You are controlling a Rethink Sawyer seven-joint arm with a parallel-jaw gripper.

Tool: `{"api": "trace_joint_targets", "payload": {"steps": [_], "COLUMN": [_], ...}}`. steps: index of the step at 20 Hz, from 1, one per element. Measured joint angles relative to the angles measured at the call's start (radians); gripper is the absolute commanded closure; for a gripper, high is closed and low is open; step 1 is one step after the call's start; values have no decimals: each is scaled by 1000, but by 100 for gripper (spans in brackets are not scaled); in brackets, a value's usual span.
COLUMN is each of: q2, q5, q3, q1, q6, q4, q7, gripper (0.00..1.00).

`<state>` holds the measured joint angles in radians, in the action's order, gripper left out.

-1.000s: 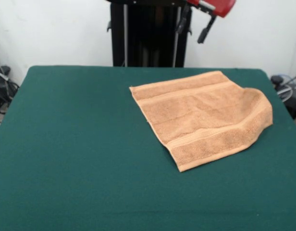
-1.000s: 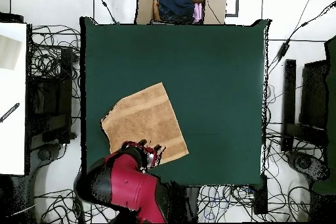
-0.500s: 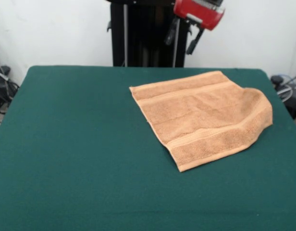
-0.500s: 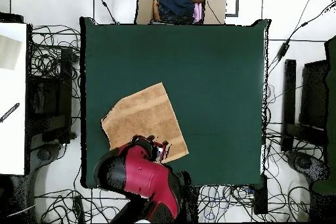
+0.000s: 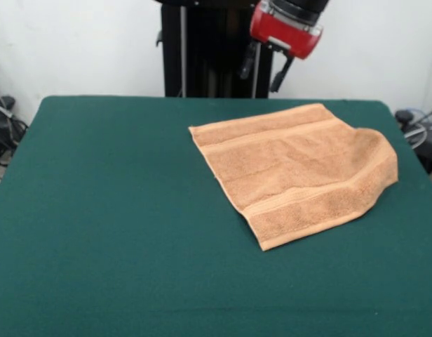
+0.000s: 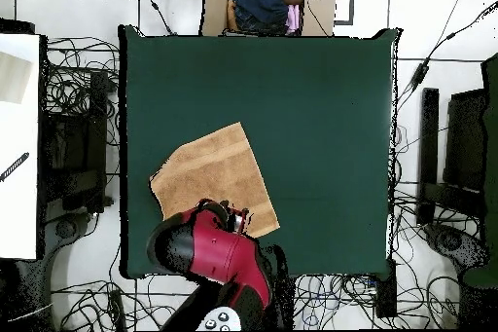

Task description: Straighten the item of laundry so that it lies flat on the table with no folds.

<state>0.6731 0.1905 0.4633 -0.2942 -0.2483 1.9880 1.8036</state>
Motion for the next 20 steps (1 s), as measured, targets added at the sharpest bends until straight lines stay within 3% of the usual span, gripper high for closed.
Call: {"api": "trace_joint_targets", "payload": {"steps": [13,20], "q2": [-28,-42], "q5": [0,-39], "q3": [-41,-1], "q1": [3,-81], "q6": [0,0], "q4": [0,-14], "q7": [0,0], "gripper": [0,0]}}
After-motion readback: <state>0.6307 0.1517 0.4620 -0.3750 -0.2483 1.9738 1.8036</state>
